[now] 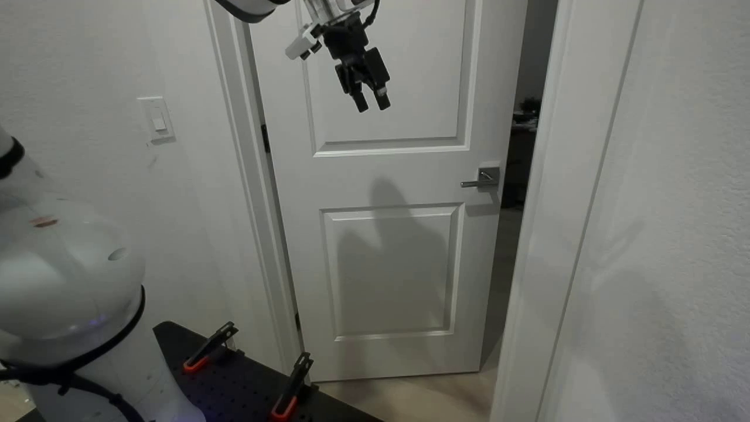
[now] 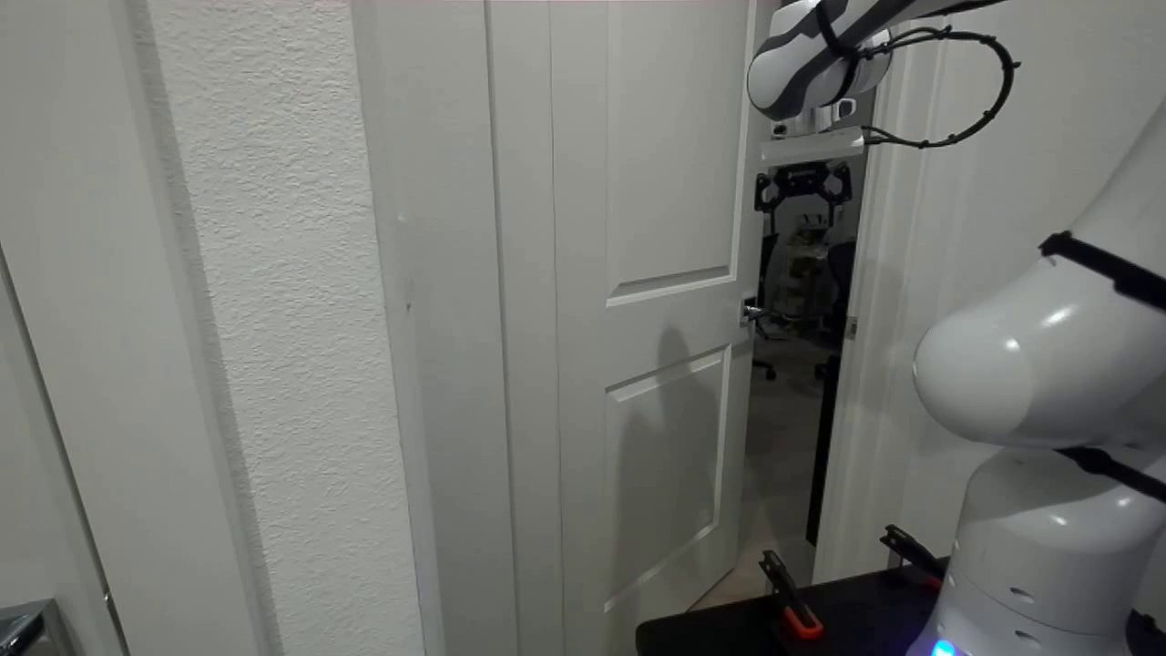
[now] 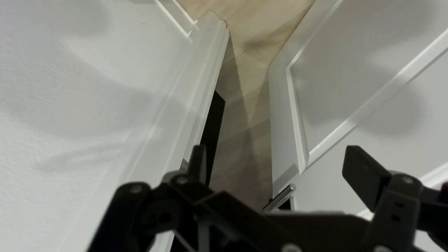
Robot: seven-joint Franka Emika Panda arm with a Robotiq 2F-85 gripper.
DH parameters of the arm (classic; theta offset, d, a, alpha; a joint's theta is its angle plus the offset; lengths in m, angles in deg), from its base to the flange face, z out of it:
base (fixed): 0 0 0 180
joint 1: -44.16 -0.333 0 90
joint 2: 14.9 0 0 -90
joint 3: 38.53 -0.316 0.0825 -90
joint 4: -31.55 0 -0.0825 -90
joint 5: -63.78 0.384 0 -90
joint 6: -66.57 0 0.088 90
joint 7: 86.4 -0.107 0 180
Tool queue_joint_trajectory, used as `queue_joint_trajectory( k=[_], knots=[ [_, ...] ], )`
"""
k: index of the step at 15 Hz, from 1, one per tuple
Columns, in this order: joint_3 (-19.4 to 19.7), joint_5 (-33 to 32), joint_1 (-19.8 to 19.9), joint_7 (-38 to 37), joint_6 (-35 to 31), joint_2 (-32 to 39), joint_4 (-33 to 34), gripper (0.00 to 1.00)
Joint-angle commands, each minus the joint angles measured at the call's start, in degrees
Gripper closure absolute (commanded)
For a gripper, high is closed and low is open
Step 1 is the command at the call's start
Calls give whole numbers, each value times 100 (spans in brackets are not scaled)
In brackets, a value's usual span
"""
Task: Turn the light on, open the door then turn off the light
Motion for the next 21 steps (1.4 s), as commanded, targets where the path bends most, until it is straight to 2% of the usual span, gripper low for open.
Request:
queue_joint_trajectory(
  k=[1, 9, 14, 21],
  knots=[
    [-26, 442, -47, 625, 247, -624, -365, 0],
    [-150, 1247, -258, 1356, 617, -1349, -667, 0],
    [-335, 1744, -550, 1507, 787, -1430, -693, 0],
    [-623, 2231, -984, 1643, 671, -1335, -701, 0]
  ],
)
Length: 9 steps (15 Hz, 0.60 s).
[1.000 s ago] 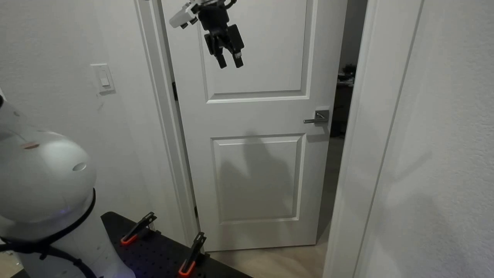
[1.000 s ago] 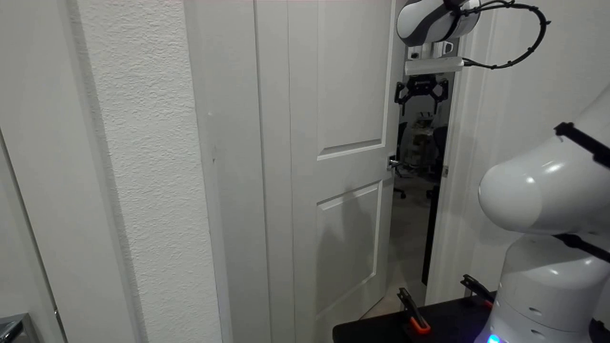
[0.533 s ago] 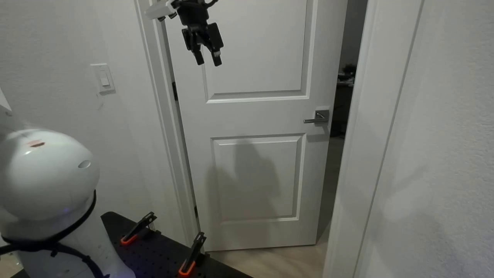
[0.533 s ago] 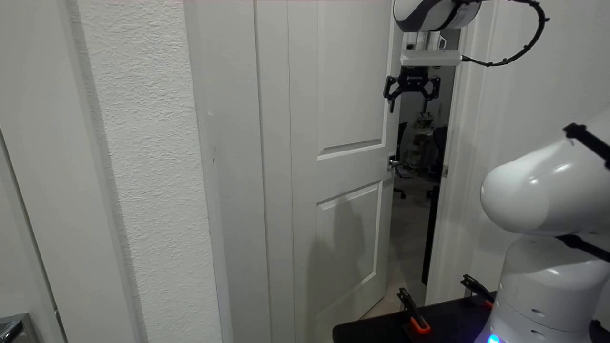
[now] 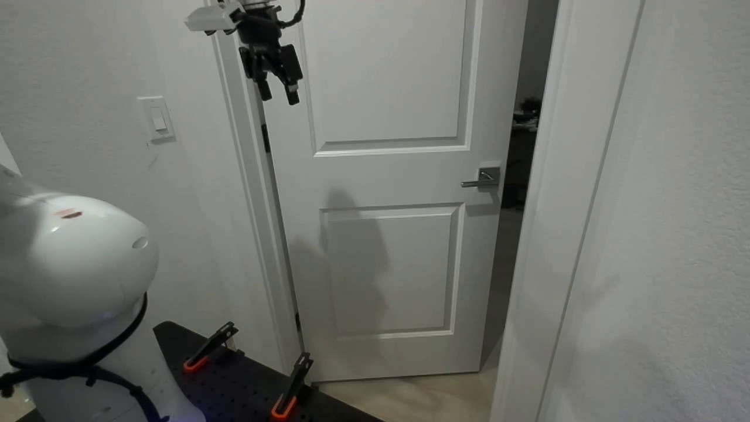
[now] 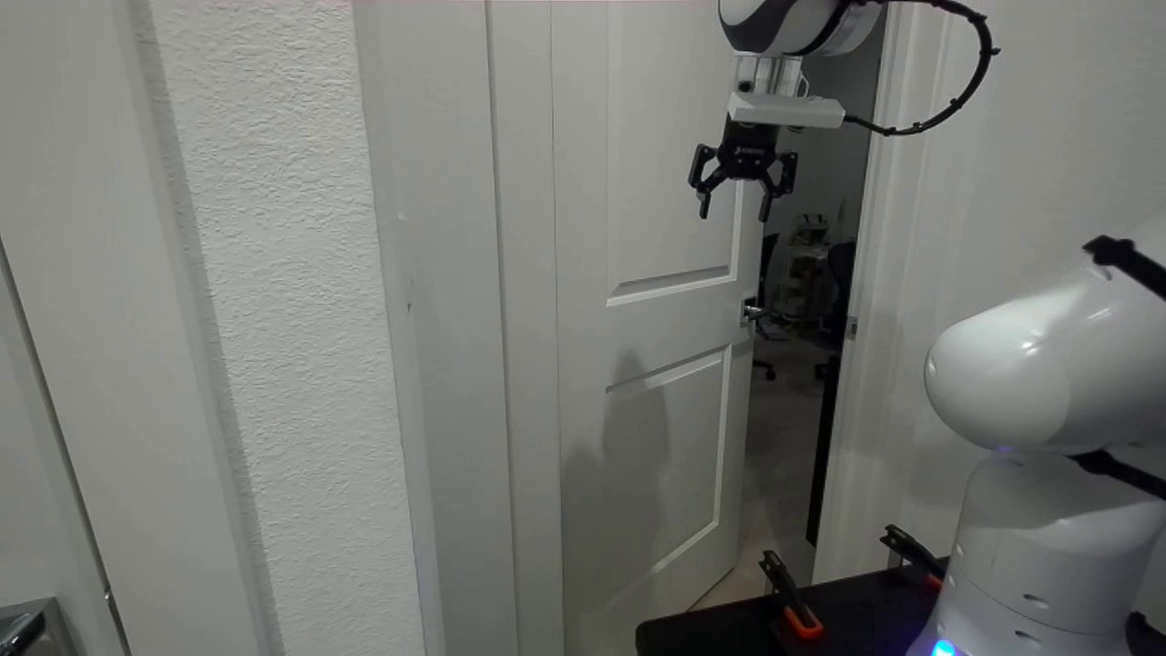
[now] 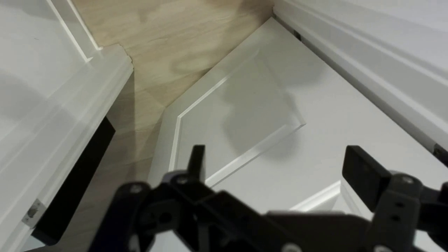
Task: Turn the light on, open the door then turn off the light
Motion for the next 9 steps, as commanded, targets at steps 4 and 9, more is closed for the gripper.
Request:
queue_joint_trajectory(
  k=[4, 9],
  knots=[
    [-208, 524, -347, 350, -265, -72, -133, 0],
    [-413, 808, -643, 458, -757, -126, -319, 0]
  ],
)
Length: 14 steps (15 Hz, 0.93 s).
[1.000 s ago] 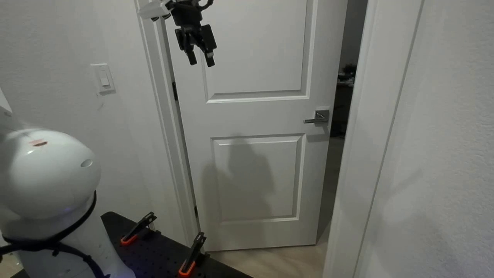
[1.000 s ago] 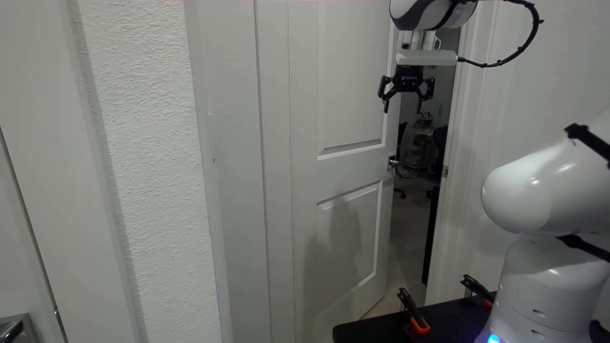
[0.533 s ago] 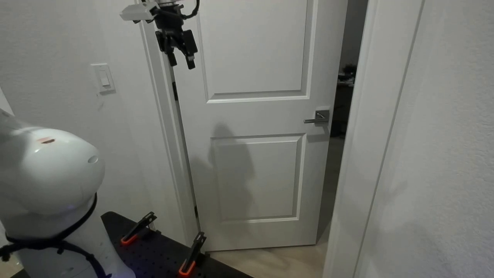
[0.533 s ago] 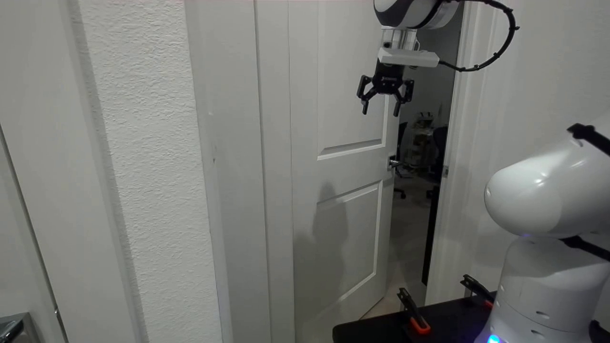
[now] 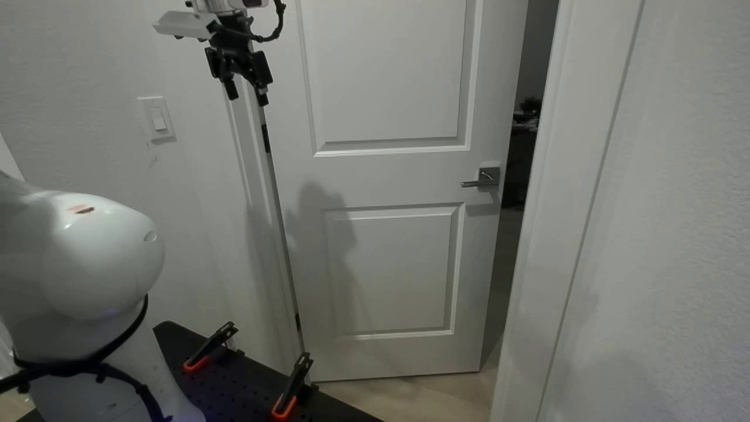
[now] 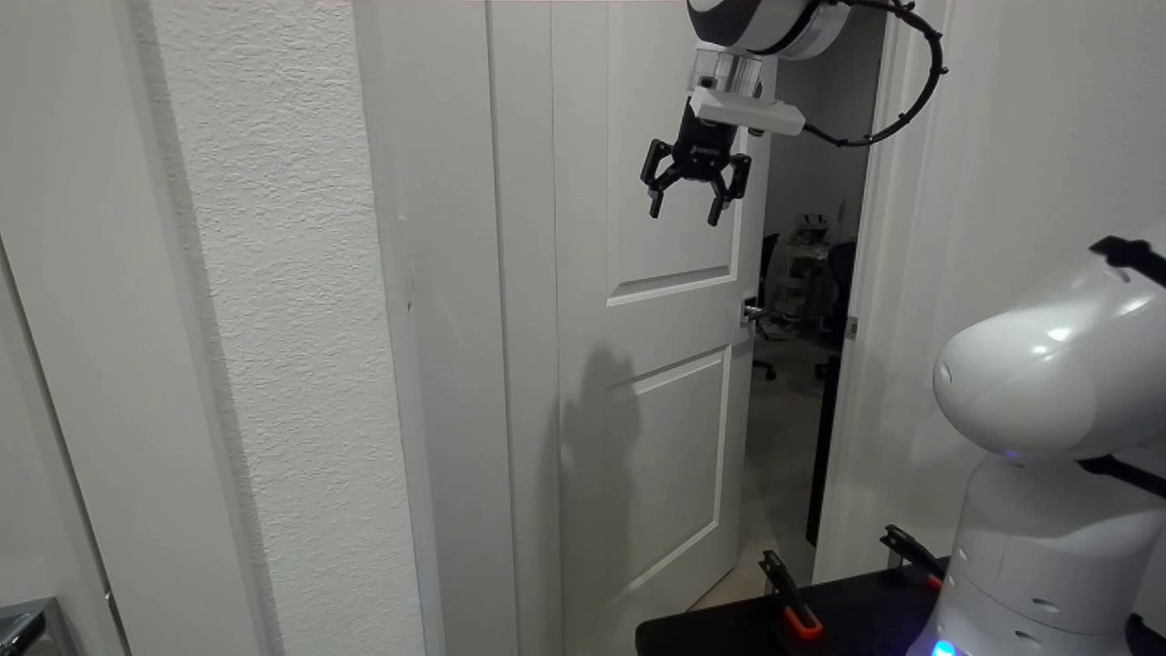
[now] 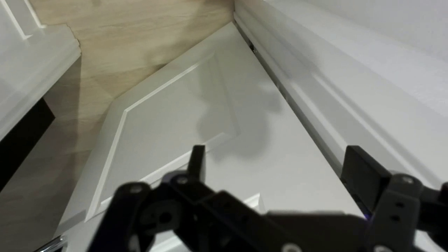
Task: Turn the light on, open the door then turn off the light
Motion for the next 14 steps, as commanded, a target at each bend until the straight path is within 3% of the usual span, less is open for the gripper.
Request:
queue_joint_trajectory(
  k=[1, 14],
  knots=[
    [-149, 254, -169, 231, -518, -142, -272, 0],
    [-944, 327, -977, 128, -2922, -223, -1001, 0]
  ],
)
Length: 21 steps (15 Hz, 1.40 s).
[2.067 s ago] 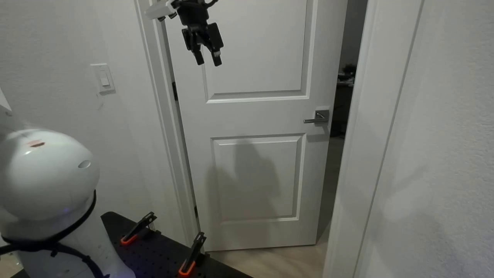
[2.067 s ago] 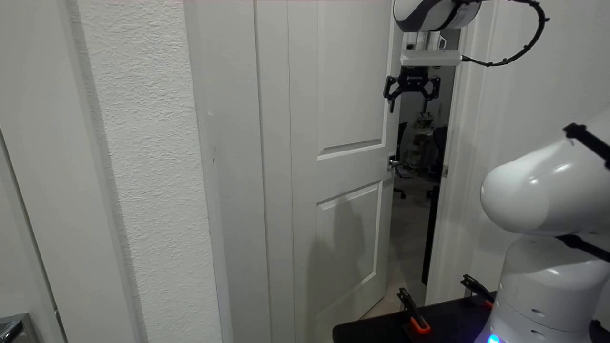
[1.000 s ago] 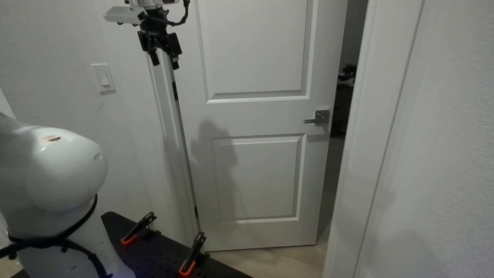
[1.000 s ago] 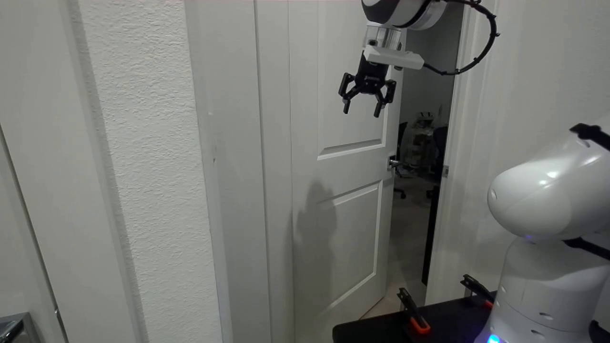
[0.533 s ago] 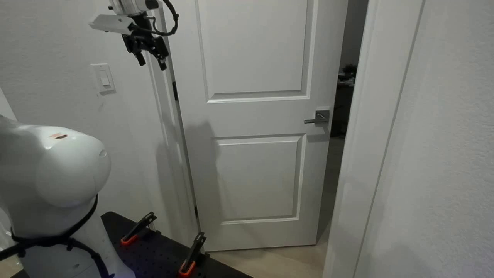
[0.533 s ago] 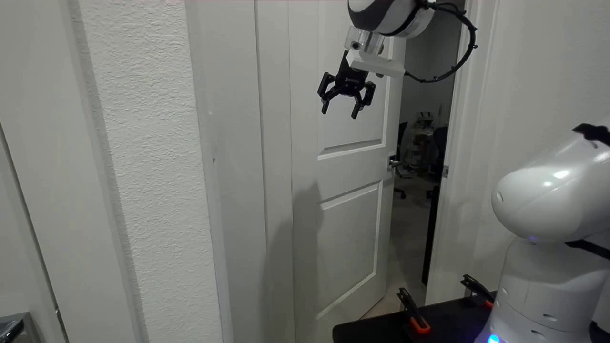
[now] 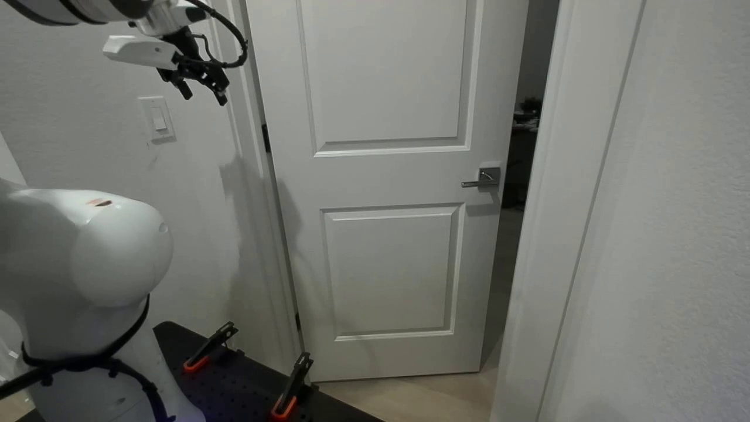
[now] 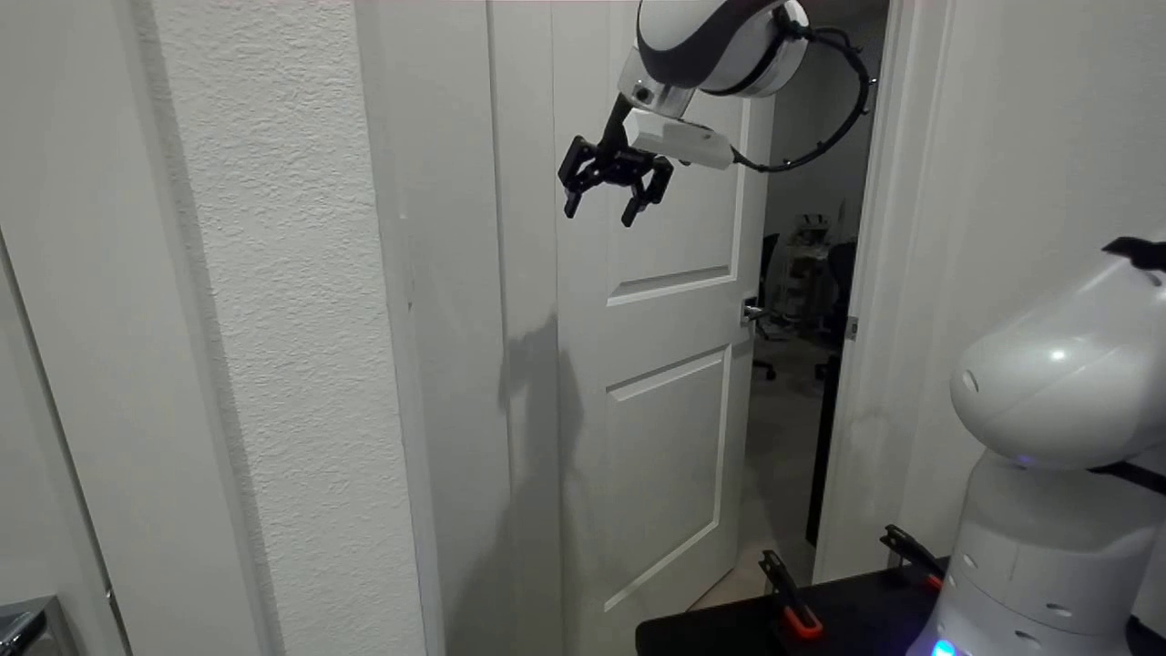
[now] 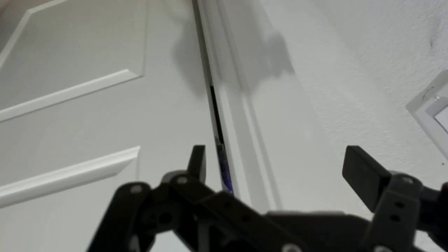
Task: Turn the light on, open the door then turn off the light
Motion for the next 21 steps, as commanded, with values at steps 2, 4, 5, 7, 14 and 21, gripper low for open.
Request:
queue_joint_trajectory(
  k=[2, 4, 5, 7, 14, 21],
  knots=[
    [-185, 134, -264, 43, -745, -70, -281, 0],
    [-198, 12, -181, -4, -505, 0, -153, 0],
    [-199, 11, -178, -5, -504, 0, -153, 0],
    [-194, 11, -168, -5, -504, 3, -153, 0],
    [-117, 136, -396, 261, -648, 232, -80, 0],
    [-15, 359, -1088, 1124, -836, 719, 122, 0]
  ],
)
